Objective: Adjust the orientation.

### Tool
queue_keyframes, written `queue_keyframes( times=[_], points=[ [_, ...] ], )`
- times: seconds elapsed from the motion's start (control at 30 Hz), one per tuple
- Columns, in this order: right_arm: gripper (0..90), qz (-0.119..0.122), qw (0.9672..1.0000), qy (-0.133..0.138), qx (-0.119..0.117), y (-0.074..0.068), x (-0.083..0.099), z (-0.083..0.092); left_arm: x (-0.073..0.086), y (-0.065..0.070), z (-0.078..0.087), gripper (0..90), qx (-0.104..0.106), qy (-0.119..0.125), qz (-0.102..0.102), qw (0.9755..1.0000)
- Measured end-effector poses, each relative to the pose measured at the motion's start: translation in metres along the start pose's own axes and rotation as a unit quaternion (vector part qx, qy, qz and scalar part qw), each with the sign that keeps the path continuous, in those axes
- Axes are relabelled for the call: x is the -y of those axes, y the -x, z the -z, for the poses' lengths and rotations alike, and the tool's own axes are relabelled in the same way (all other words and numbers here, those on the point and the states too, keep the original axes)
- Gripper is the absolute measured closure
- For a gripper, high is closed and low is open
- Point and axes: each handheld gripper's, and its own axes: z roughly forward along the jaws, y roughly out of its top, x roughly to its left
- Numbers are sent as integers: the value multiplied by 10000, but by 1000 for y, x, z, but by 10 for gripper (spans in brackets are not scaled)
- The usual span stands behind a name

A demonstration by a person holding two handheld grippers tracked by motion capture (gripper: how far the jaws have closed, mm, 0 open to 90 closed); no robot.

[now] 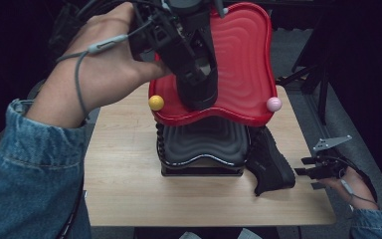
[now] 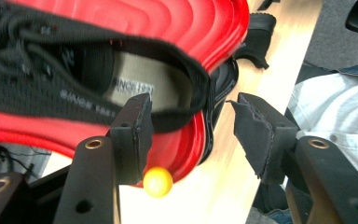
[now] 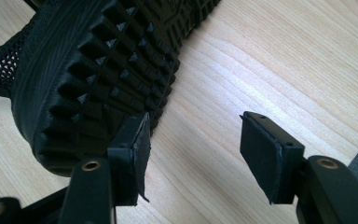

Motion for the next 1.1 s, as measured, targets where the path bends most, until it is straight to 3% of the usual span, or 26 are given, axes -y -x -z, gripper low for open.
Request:
queue_keyframes(
  times=[0.13, 0.17, 0.2, 0.27, 0.73, 0.97, 1.1],
  points=[
    [431, 0, 10000, -13, 6, 0, 0, 0, 15, -5, 1, 469, -14, 8, 119, 9999],
    [429, -11, 10000, -61, -10, 0, 0, -1, 23, -6, 0, 465, -9, -6, 275, 9996],
    [429, -11, 10000, -61, -10, 0, 0, -1, 23, -6, 0, 460, -9, -6, 275, 9996],
    [429, -5, 9999, -113, -1, 0, 0, -2, 34, -11, -3, 459, -38, -31, 494, 9988],
    [430, -34, 9999, -124, 23, 1, 1, -1, 93, -24, -19, 465, 142, 9, 960, 9953],
    [430, -40, 9999, -102, 31, 1, 1, 0, 129, -31, -42, 484, 283, 46, 1286, 9913],
    [431, -39, 9999, -116, 36, 1, 1, 0, 151, -35, -64, 494, 358, 94, 1545, 9873]
  ],
)
